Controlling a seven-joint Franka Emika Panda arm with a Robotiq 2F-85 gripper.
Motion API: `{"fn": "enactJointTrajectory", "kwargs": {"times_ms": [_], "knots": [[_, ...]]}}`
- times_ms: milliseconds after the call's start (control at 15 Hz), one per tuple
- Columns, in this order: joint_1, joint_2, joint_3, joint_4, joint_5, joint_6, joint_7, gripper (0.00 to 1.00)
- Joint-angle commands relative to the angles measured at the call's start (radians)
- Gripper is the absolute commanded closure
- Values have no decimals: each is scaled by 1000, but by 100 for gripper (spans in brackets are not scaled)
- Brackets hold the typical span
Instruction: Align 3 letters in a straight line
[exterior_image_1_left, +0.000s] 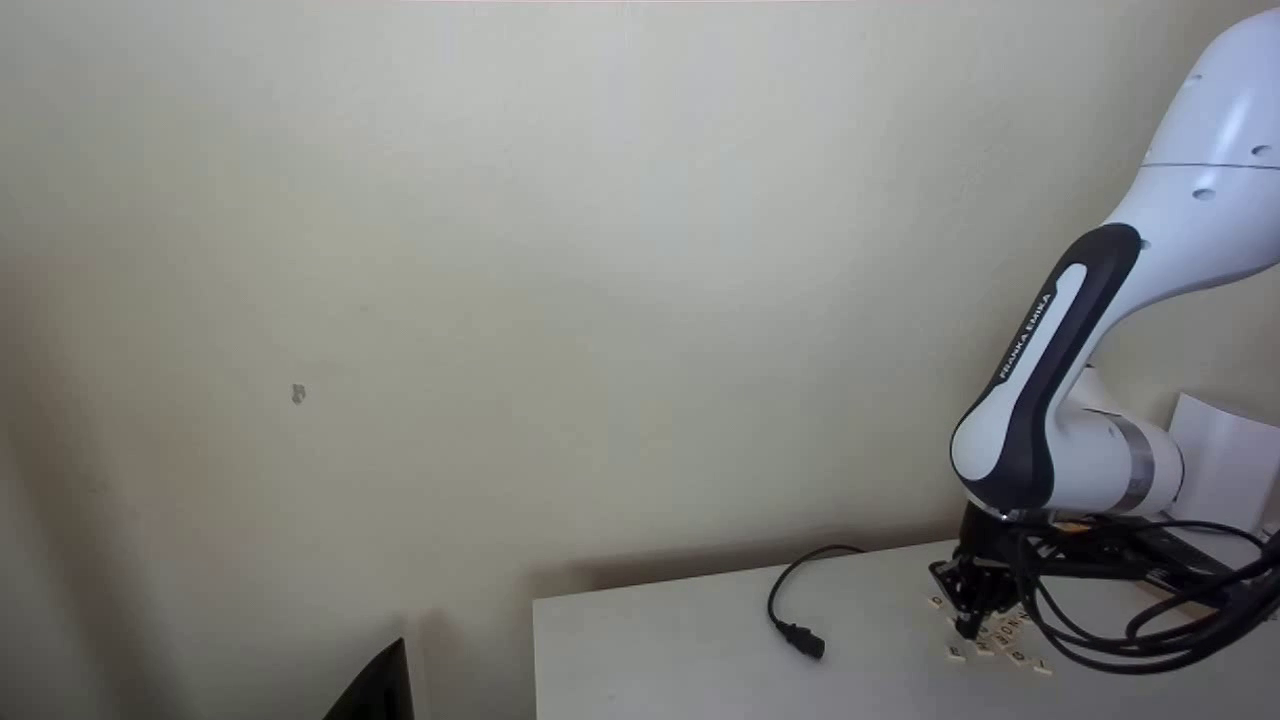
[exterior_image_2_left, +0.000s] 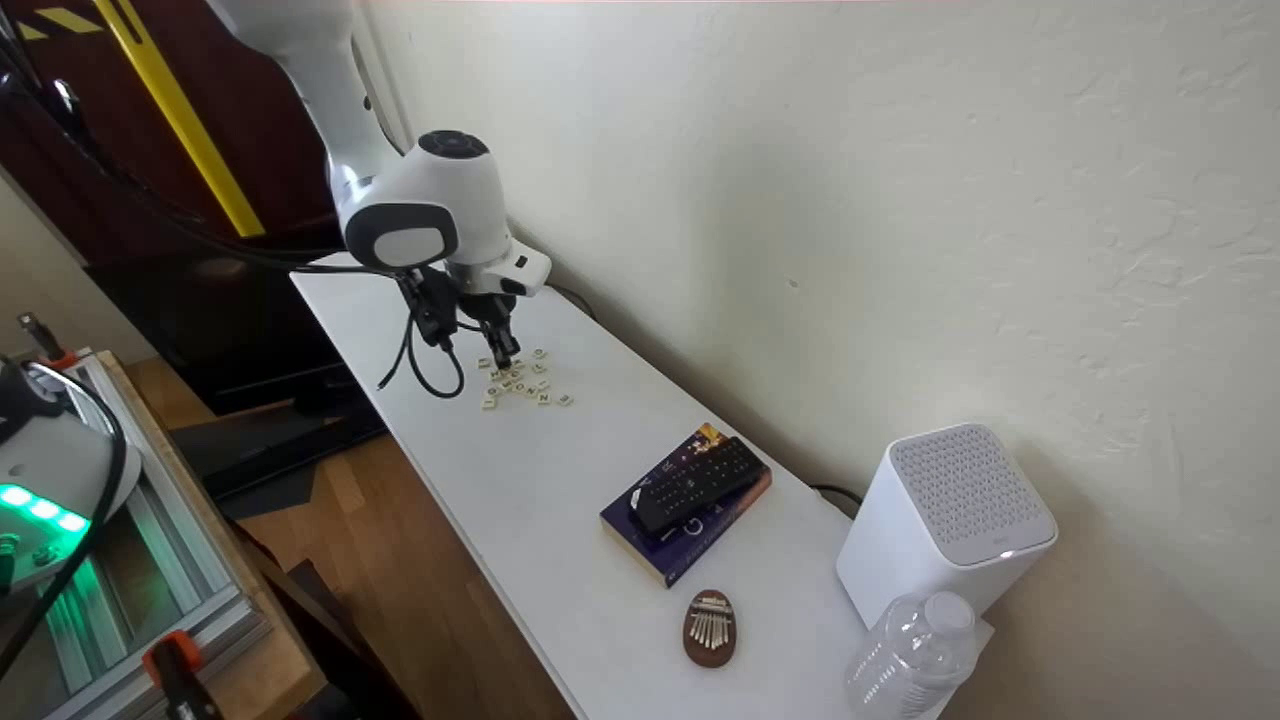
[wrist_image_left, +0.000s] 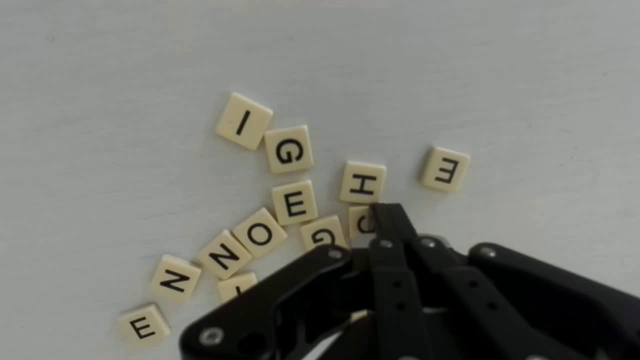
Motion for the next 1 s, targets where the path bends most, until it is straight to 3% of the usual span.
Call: {"fn": "enactJointTrajectory", "kwargs": {"times_ms": [0, 333, 933], "knots": [[-28, 25, 20, 18, -16, 0, 20, 100], [-23, 36, 13, 34, -81, -39, -49, 100], [62, 48, -78, 118, -272, -210, -190, 100]]}}
